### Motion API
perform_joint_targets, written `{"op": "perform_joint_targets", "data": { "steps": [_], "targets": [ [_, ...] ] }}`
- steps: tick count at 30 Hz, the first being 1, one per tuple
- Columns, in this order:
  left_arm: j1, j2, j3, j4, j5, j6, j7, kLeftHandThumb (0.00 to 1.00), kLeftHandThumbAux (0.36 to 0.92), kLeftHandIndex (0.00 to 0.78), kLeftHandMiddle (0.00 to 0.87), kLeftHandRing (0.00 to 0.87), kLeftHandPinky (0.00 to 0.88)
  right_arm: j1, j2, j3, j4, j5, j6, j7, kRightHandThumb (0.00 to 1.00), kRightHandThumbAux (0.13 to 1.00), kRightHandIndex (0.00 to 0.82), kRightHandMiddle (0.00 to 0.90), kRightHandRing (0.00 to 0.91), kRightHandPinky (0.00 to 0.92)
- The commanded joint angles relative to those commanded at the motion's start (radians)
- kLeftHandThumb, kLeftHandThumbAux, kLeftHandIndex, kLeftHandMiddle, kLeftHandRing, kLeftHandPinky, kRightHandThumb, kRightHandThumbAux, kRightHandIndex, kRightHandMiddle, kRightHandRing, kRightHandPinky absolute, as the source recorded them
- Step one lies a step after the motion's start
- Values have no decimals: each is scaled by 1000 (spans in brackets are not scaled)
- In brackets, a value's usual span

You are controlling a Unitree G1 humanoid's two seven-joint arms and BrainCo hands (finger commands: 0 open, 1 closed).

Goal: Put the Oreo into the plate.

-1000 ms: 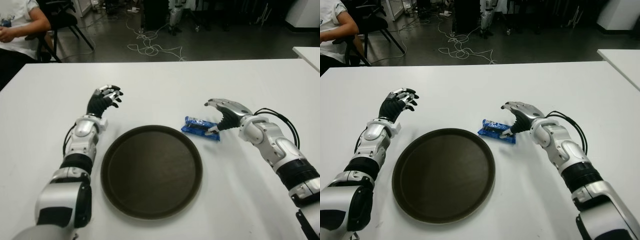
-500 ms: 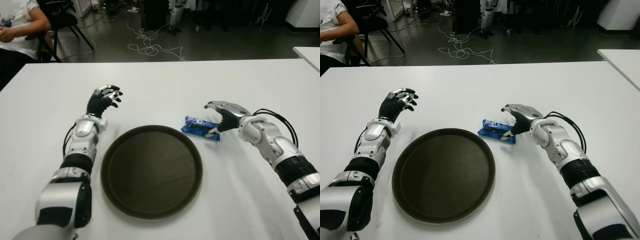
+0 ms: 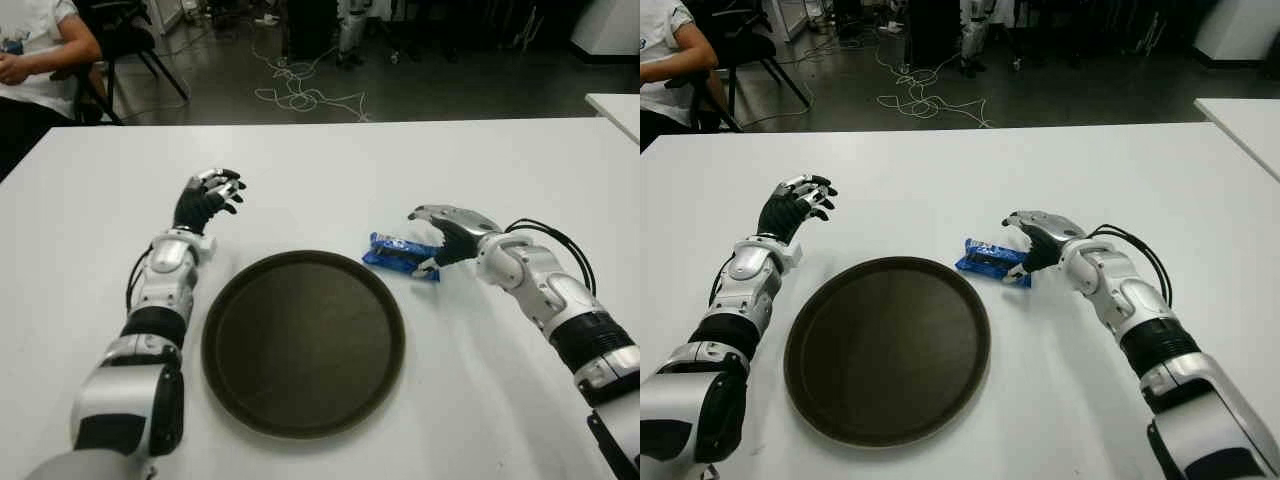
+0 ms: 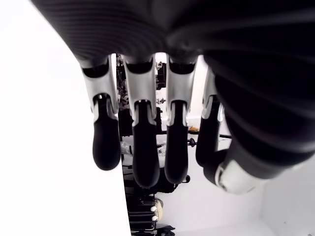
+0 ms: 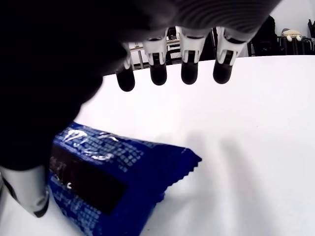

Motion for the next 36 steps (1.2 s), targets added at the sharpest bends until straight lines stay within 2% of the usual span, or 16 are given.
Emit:
{"op": "perform_joint_targets", "data": {
  "steps": [9,22,36],
  "targets": [
    [0,2,-8,3,10,-4,8,834,672,419,469,522,585,-2,0,3,9,-3,-4,-3,0,626,5,4,31,66],
    [1,5,-18,-2,14,-4,20,834,673,419,465,505,559,-10,14,14,30,-4,7,7,0,623,0,0,0,29],
    [-3,10,-19,9,12,-4,7,834,672,419,468,508,555,8,27,37,16,-8,-7,-15,0,634,0,0,0,26]
  ]
}}
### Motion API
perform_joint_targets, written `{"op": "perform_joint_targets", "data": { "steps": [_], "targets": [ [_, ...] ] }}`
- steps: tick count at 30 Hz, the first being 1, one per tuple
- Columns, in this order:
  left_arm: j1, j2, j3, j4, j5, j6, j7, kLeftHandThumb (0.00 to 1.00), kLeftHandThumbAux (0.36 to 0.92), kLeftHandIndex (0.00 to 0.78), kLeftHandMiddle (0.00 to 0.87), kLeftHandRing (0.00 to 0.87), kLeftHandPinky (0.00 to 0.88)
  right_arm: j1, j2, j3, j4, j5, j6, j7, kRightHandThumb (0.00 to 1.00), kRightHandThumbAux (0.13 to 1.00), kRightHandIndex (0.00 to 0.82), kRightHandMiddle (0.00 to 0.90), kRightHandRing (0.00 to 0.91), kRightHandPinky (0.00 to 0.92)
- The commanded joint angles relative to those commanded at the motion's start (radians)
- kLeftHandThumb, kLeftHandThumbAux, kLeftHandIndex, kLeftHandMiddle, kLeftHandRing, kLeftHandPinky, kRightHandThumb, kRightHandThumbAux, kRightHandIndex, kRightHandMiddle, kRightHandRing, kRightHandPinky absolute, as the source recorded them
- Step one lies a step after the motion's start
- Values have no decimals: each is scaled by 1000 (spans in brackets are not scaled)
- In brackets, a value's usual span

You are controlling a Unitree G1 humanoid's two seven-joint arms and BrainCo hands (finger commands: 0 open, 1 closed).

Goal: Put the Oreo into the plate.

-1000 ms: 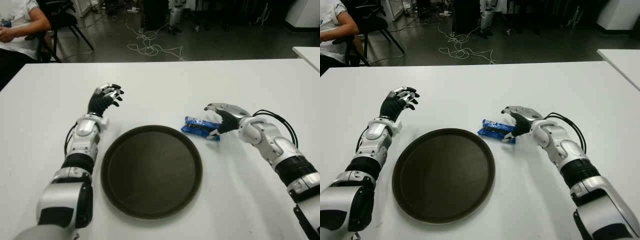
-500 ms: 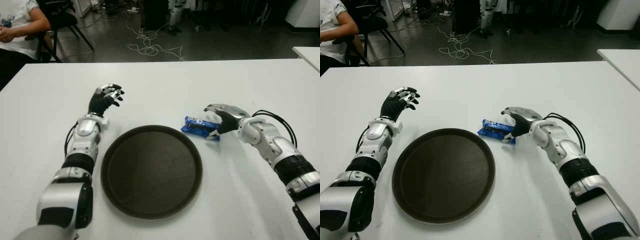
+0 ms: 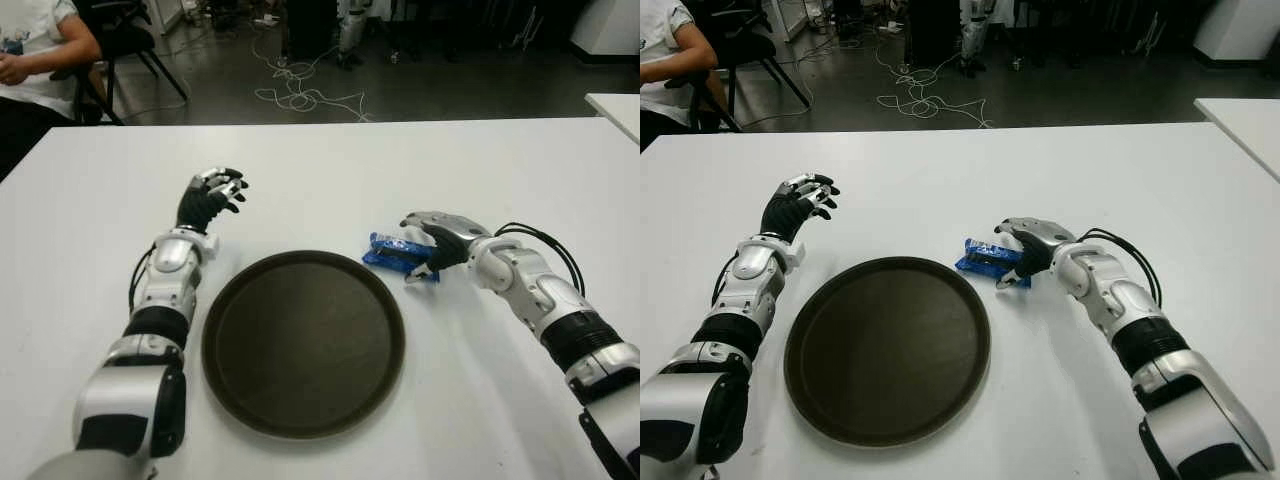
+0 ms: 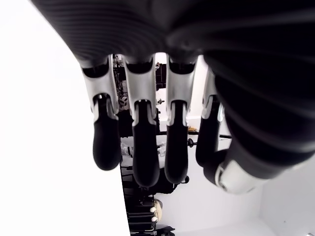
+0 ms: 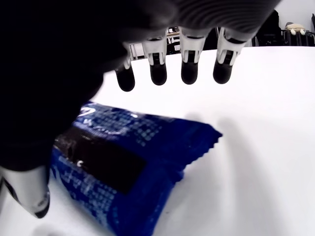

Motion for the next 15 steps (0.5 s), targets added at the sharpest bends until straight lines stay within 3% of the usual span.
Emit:
{"op": "perform_joint_targets", "data": {
  "steps": [15],
  "targets": [
    [-2,-2,2,7,0,-4,3,834,672,418,468,525,583,10,22,5,7,4,-23,-41,0,662,13,1,19,51]
  ]
}}
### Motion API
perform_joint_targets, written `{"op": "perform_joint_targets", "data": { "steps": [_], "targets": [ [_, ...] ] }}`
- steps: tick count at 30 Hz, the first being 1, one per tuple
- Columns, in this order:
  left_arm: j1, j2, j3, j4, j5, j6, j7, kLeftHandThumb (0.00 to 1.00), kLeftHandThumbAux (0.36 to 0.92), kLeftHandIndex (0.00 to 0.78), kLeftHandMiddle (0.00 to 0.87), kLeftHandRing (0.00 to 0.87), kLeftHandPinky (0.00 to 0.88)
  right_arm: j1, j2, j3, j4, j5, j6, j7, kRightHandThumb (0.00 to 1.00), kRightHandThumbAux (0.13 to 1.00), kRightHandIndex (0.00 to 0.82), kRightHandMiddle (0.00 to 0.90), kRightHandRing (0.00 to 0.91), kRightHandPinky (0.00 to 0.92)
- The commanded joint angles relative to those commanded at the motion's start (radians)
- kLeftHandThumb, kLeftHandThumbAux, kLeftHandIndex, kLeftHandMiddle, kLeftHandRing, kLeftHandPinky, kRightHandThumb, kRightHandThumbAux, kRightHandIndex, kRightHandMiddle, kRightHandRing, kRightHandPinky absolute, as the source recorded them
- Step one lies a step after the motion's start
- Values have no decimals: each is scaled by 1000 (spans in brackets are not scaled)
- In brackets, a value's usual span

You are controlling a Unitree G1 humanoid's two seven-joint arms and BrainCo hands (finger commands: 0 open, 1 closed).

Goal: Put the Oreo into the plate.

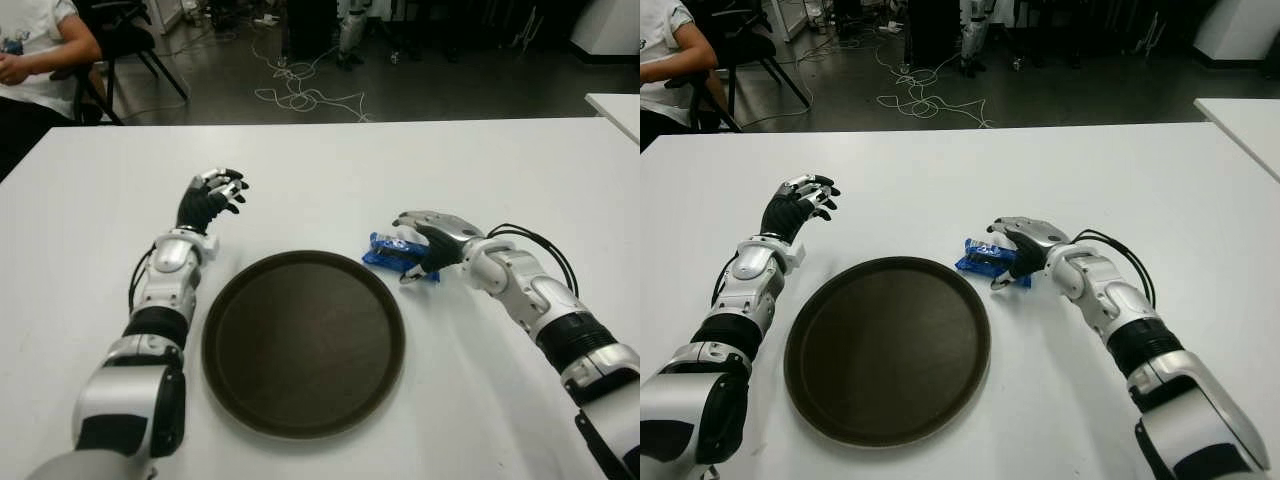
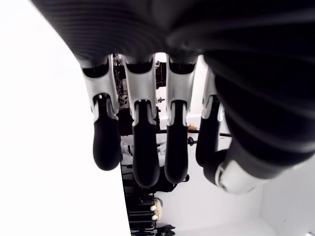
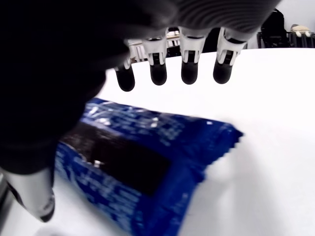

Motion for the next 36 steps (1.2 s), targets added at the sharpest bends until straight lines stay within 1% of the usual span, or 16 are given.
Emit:
{"op": "perform_joint_targets", "data": {
  "steps": [4,9,11,13,15,20,26,29,32,36],
  "targets": [
    [1,-3,0,-4,-2,1,1,834,672,419,470,534,595,5,9,-3,1,1,6,-18,0,668,11,2,25,57],
    [1,-8,6,-8,-9,11,4,834,672,419,469,524,571,15,16,-1,-9,-8,10,-50,0,678,12,12,45,73],
    [0,-7,4,-6,-7,12,8,834,672,419,469,522,567,16,20,2,-9,-13,16,-57,0,688,19,21,60,93],
    [0,-6,3,-6,-5,12,11,834,672,419,469,526,586,16,23,5,-9,-17,21,-62,0,700,36,45,93,134],
    [0,-6,1,-5,-4,11,12,834,672,419,469,527,592,4,33,12,29,-22,19,-79,0,706,45,56,108,151],
    [3,-6,-3,-12,-2,3,10,835,671,419,469,526,588,-11,33,22,57,-25,21,-89,0,718,95,105,158,202],
    [5,-5,-5,-18,-1,7,7,835,672,419,467,524,594,-21,35,30,70,-19,31,-84,0,715,123,126,170,202],
    [4,-5,-4,-14,-1,11,8,834,672,419,467,522,581,-23,40,27,79,-10,29,-89,0,723,134,139,178,212],
    [3,-4,-4,-12,-1,12,9,834,672,419,467,522,576,-24,43,23,90,-4,24,-94,0,730,139,145,178,201],
    [5,-6,-3,-19,-2,15,12,834,672,419,466,520,584,-50,62,19,182,11,0,-108,0,735,142,144,170,188]
  ]
}}
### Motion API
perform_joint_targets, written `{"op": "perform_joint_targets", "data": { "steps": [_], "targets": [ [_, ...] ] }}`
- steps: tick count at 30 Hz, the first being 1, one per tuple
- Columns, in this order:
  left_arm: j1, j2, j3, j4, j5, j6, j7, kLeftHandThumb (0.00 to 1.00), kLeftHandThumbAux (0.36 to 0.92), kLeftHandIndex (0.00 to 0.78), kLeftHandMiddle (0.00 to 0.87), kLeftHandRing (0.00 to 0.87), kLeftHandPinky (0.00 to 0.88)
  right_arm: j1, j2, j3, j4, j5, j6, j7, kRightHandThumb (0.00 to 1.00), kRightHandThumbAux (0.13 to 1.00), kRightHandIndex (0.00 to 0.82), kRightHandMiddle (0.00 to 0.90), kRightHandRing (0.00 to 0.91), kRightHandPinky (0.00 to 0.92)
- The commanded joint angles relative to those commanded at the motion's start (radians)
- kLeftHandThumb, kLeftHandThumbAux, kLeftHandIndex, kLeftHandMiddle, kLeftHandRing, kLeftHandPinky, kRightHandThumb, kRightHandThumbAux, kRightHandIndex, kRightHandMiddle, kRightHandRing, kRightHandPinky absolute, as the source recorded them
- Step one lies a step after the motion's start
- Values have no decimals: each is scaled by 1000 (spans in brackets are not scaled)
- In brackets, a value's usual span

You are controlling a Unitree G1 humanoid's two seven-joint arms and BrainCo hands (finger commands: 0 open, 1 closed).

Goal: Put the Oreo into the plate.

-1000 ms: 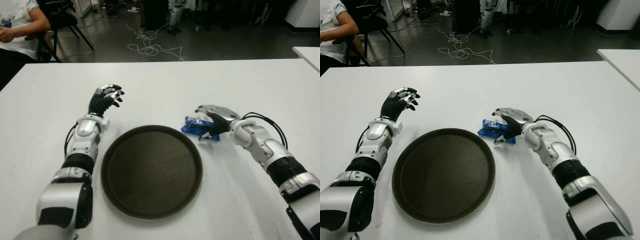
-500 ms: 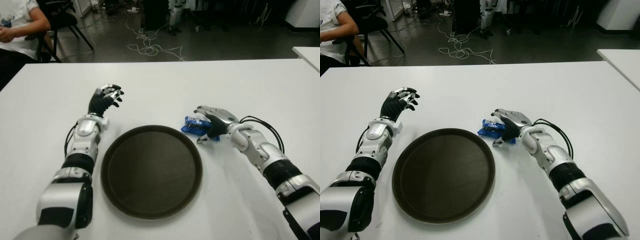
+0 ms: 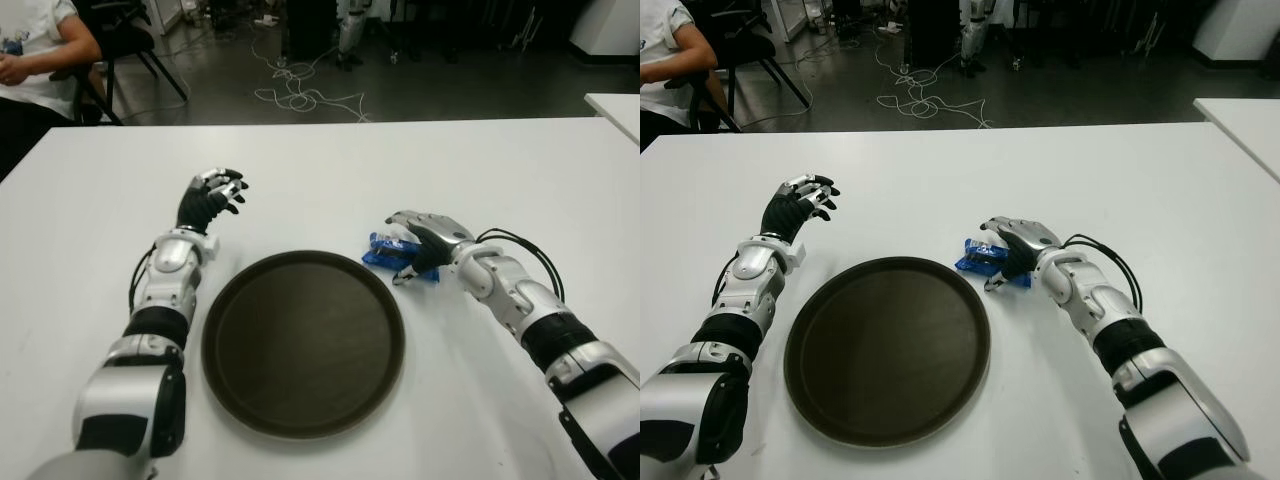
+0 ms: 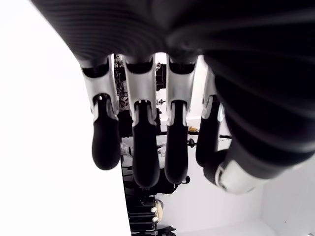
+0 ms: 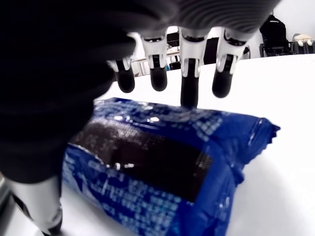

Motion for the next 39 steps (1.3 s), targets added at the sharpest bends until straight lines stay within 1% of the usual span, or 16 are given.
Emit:
{"op": "perform_joint_targets", "data": {
  "steps": [2,8,14,17,23,31,32,33,35,36,37,38,39],
  "targets": [
    [0,-2,2,-4,-3,6,0,834,672,419,467,519,577,-10,2,0,23,4,-15,0,0,745,147,142,153,158],
    [1,-2,6,-8,-9,17,-4,835,672,419,468,524,587,-25,4,3,55,5,-38,-2,0,736,145,133,128,119],
    [3,-3,3,-15,-6,17,0,835,672,419,468,519,574,-28,8,3,69,8,-42,-13,0,739,144,127,124,129],
    [5,-3,2,-21,-5,16,1,834,672,419,468,515,567,-25,10,-3,59,12,-26,-15,0,751,144,119,121,136],
    [9,-3,0,-31,-2,18,3,835,672,419,469,521,586,-21,13,-7,41,16,5,-11,0,762,130,102,102,126],
    [13,-2,-5,-36,3,20,4,833,672,419,467,510,553,-19,16,-5,32,11,48,-27,0,748,127,100,99,121],
    [14,-2,-5,-37,3,18,4,833,672,419,467,508,553,-19,16,-4,31,10,51,-31,0,767,149,124,130,161],
    [14,-3,-5,-39,3,17,4,833,672,419,467,507,553,-18,15,-3,30,8,52,-36,0,773,158,132,141,176],
    [15,-4,-6,-41,4,16,5,833,672,419,467,508,561,-17,13,-2,29,8,51,-43,0,803,203,179,199,245],
    [16,-4,-6,-42,4,16,5,834,672,419,467,510,565,-16,12,-2,28,8,50,-45,0,820,238,217,245,297],
    [16,-4,-6,-42,4,16,6,834,672,419,467,511,566,-16,11,-2,28,9,48,-48,0,826,251,231,261,315],
    [16,-4,-6,-43,4,16,6,834,672,419,468,514,569,-15,10,-1,28,9,46,-51,0,840,293,285,319,373],
    [16,-4,-7,-44,5,16,7,834,672,419,468,515,570,-15,10,-2,28,10,43,-54,0,845,308,304,339,393]
  ]
}}
